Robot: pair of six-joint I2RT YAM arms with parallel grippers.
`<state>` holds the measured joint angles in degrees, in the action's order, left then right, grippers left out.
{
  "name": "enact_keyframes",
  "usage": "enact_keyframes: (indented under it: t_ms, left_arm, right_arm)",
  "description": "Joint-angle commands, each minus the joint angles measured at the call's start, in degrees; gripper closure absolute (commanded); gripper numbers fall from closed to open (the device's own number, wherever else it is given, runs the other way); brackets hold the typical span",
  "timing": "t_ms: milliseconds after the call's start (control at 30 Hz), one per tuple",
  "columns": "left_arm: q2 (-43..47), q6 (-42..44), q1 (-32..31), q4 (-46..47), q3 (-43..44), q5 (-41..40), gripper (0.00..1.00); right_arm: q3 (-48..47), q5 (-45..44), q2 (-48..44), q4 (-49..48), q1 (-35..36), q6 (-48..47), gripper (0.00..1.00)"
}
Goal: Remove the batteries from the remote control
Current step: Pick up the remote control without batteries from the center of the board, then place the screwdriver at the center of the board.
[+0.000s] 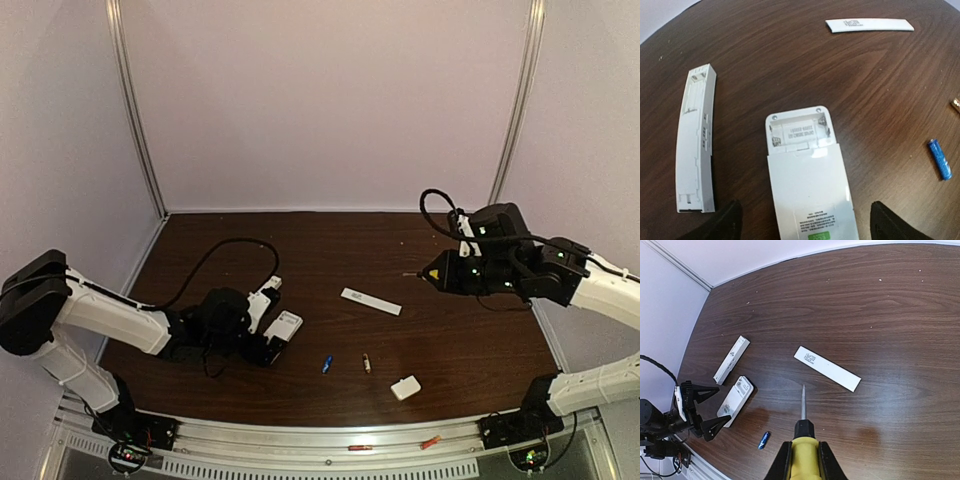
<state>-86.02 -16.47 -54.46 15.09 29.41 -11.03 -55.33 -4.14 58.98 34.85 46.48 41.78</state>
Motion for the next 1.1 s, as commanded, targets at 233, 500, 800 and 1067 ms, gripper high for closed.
enact_keyframes:
  t_ms: [233,500,800,1067]
  left_arm:
    - [10.6,-0.55,-0.36,-3.66,-0.01,-2.02,0.03]
    - [19.77,0.46,-0.36,-11.68,0.77,-5.13,0.03]
    - [27.87,0.71,-0.36,-21.58,1.35,-7.69,0.03]
    - [31.85,0.39,-0.33,-25.98,1.38,-8.95,0.03]
  right_arm:
    - [5.64,18.96,7.29,-15.62,-0.33,-2.96,1.0]
    - [2.76,28.08,20.13,-24.94,-0.34,-2.92,0.99]
    - [-2.86,32.4,34.31,-28.77,-0.88,-2.32,0.9]
    - [-1.78,33.51,38.44,-29.6,-2.54,-2.48,0.79]
